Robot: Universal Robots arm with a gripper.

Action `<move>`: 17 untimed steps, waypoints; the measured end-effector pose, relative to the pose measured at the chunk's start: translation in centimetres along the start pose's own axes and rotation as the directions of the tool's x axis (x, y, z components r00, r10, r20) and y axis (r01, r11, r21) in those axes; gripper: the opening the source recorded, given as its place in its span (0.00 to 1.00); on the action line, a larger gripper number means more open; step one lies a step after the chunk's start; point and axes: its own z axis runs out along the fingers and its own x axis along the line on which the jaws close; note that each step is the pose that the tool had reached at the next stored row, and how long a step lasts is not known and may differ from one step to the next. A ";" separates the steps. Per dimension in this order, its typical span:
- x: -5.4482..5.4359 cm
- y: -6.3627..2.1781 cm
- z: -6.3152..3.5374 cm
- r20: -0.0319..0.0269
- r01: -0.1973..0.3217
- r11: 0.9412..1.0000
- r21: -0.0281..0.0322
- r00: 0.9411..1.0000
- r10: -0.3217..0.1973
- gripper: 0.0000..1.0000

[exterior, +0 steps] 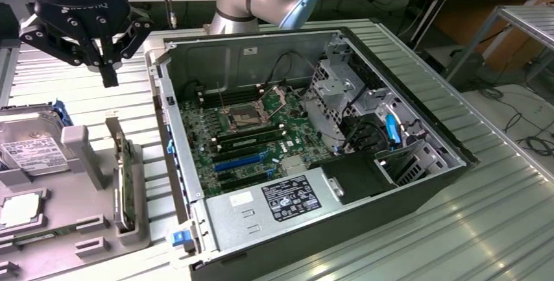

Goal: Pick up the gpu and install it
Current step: 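Pick up the gpu and move the gpu toward the slot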

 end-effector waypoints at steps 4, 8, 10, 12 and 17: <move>0.0 0.00 0.00 0.000 0.000 1.000 0.000 1.000 0.000 0.11; 0.0 -0.09 0.00 0.000 0.000 1.000 0.000 1.000 0.000 0.11; 0.0 -0.37 -0.02 0.000 0.000 1.000 0.000 1.000 0.000 0.11; 0.1 -0.82 -0.04 0.000 0.000 1.000 0.000 1.000 0.000 0.11; 0.2 -1.73 -0.08 0.000 0.000 1.000 0.000 1.000 0.000 0.11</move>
